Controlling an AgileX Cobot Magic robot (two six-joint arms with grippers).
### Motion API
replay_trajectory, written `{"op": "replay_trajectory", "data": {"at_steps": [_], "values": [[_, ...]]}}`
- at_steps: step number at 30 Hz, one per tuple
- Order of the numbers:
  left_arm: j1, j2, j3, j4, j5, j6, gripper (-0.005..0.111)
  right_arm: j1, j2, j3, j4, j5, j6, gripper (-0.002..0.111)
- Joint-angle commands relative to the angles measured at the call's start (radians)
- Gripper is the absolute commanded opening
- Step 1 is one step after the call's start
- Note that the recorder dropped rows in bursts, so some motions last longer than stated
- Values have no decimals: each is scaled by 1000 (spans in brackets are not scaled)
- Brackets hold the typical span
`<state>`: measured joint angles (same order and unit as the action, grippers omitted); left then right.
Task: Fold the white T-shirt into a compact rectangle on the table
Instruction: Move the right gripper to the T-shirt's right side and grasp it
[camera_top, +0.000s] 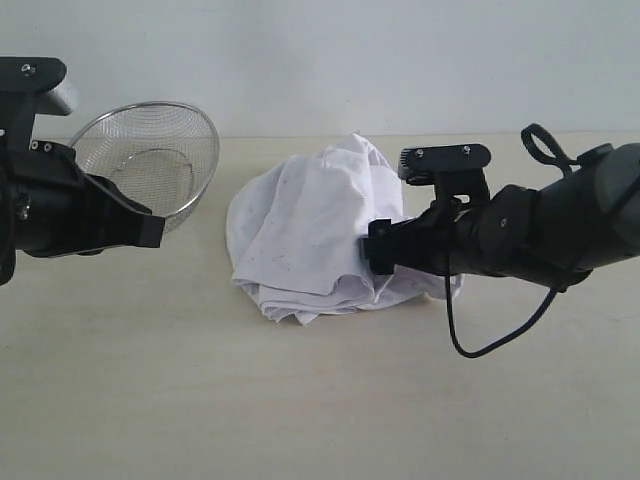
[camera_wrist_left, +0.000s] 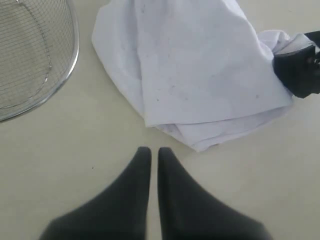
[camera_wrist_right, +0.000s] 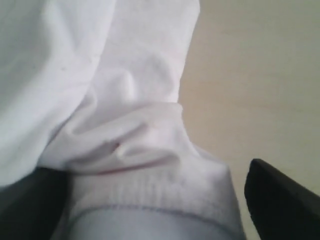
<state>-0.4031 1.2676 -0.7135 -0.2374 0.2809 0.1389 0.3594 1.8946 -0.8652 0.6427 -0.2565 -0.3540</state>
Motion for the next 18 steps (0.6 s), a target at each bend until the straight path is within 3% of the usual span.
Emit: {"op": "replay_trajectory", "data": {"at_steps": [1,5,11,18], "values": [[3,2,5,-1,-12,-13,5,-1,2,-7,0,2,42,57],[3,2,5,-1,-12,-13,5,-1,2,-7,0,20,42,3],[3,2,5,-1,-24,-13,5,-1,2,-7,-31,-49,32,4],[3,2,5,-1,-22,-13,5,-1,-78,-7,-110,256,25,0]]}}
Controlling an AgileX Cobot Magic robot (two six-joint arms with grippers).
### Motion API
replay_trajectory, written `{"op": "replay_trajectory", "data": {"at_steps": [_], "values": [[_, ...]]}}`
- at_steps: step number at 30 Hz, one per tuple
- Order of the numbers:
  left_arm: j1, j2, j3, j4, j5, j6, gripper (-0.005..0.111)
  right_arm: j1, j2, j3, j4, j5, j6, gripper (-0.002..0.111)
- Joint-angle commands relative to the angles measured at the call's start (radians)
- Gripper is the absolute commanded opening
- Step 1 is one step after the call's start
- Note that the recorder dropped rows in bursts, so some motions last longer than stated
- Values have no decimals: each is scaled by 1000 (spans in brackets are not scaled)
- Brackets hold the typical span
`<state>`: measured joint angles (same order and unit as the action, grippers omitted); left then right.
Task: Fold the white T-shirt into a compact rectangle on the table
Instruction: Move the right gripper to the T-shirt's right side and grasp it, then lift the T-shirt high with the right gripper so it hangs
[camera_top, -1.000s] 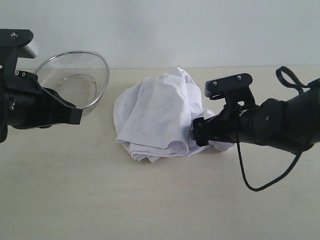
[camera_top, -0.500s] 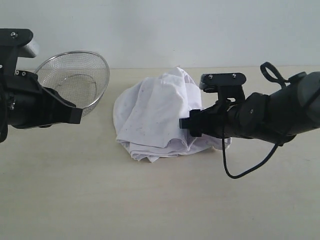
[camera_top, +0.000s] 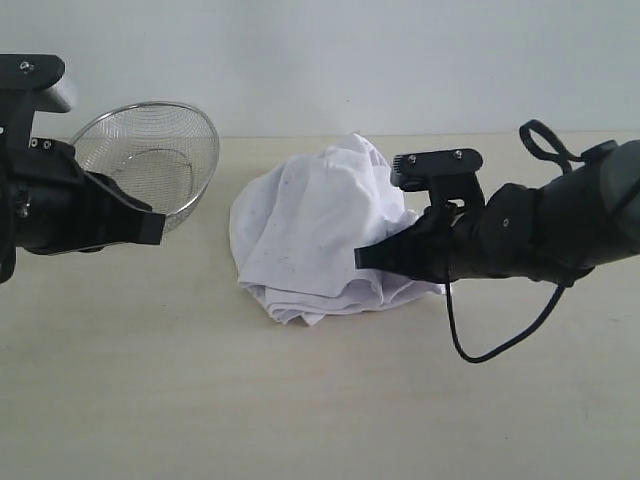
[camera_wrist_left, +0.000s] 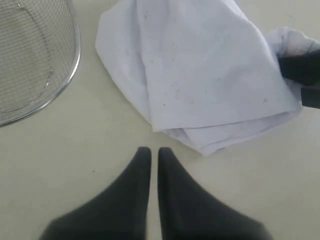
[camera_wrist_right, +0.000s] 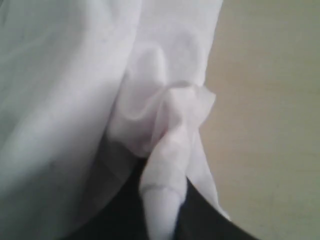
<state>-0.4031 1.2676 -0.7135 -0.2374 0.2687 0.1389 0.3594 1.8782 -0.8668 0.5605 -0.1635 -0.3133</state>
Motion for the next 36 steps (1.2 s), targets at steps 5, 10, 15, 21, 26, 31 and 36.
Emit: {"op": "replay_trajectory", "data": {"at_steps": [5,10,15,21,26,31,36], "values": [[3,2,5,-1,38,-13,5,-1,-194,-2,-28,310,-117,0],[3,-43,5,-10,116,-13,5,-1,-391,41,-28,441,-135,0],[3,-158,5,-14,132,-13,5,1,-641,102,-28,522,-144,0],[3,-273,5,-32,178,-8,5,1,-909,106,-28,530,-181,0],[3,-280,5,-124,202,74,5,1,-995,37,-28,504,-220,0],[3,-280,5,-179,202,118,5,1,-996,-76,-28,476,-220,0],[3,-280,5,-245,207,183,5,-1,-996,-176,-32,495,-238,0]]}}
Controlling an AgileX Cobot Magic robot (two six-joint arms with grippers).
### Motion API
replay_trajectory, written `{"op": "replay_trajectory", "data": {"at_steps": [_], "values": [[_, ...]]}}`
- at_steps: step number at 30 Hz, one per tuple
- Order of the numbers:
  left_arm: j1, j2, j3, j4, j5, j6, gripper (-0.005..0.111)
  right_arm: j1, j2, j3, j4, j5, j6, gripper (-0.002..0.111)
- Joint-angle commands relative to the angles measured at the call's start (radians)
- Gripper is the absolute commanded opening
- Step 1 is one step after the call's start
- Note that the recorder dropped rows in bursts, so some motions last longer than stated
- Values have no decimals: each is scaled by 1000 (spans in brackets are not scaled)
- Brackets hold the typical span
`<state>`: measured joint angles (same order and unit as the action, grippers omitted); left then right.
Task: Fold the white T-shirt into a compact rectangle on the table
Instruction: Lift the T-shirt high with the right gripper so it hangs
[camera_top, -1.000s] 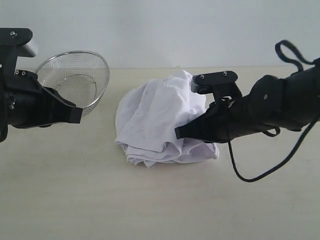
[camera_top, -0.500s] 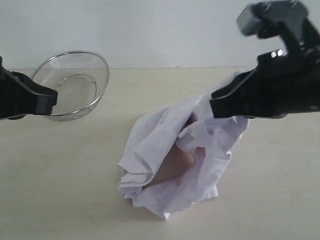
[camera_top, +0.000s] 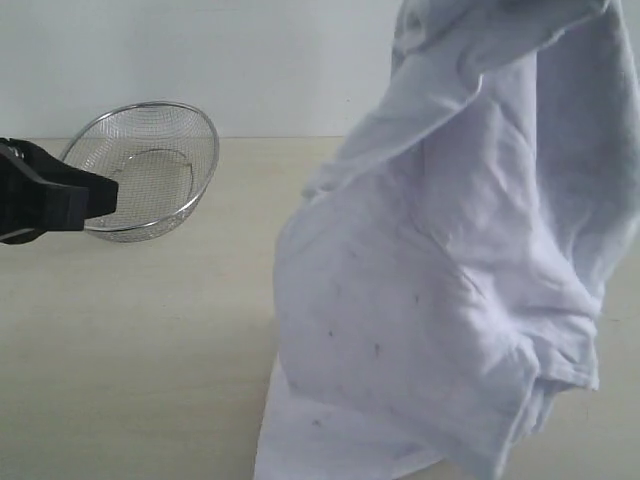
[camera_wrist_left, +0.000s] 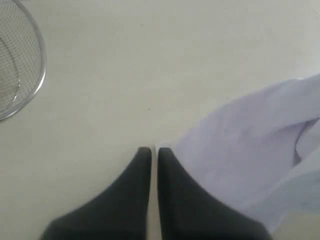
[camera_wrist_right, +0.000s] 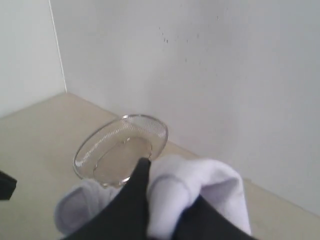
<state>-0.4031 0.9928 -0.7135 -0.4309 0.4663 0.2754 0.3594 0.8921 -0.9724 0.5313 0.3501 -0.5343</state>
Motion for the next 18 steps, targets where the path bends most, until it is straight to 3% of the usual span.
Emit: {"op": "replay_trajectory", "data": {"at_steps": [1,18], "values": [[3,-6,5,-51,11,46,5,-1,-10,-86,-3,-14,-17,0],[3,7,5,-49,-47,46,5,-1,155,-296,37,21,-17,0]]}}
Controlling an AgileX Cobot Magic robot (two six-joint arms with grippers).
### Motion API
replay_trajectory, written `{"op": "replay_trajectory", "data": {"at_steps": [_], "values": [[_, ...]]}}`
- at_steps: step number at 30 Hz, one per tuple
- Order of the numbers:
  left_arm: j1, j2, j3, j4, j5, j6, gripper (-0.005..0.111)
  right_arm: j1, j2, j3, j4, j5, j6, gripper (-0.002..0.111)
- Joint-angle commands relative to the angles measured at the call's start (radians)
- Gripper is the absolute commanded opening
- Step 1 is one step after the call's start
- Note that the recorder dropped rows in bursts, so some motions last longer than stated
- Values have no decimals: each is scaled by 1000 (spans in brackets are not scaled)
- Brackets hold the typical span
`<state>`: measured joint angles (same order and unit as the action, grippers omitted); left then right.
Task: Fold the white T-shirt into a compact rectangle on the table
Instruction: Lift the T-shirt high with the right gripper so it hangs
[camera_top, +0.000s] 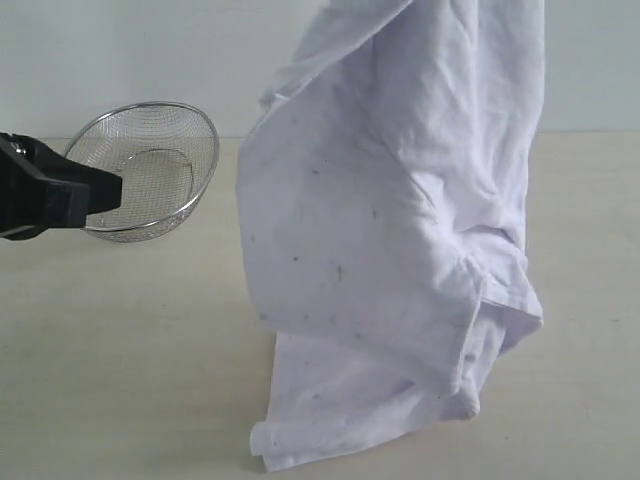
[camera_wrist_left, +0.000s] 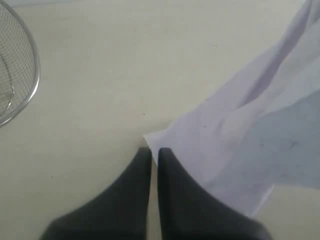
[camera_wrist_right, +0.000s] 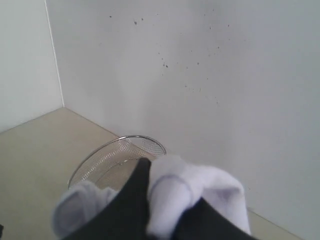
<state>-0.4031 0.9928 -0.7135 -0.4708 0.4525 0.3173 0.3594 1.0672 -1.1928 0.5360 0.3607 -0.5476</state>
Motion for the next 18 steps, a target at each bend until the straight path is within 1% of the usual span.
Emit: {"op": "replay_trajectory", "data": {"at_steps": [1,5,7,10,12,15,18], "values": [[3,23,9,-7,-37,18,5,-1,-24,-92,33,36,-3,0],[0,151,69,-24,-121,56,5,-1,-33,-108,31,108,-3,0],[-19,224,78,-58,-146,83,5,-1,-33,-108,31,134,-3,0],[-66,334,78,-173,-238,243,5,-1,-33,-108,31,141,-2,0],[-99,410,60,-256,-257,358,5,-1,-33,-109,31,136,-2,0],[-149,521,21,-334,-295,513,5,-1,-33,-109,35,147,8,0],[-182,604,-17,-349,-325,553,5,-1,-33,-109,35,145,18,0]]}}
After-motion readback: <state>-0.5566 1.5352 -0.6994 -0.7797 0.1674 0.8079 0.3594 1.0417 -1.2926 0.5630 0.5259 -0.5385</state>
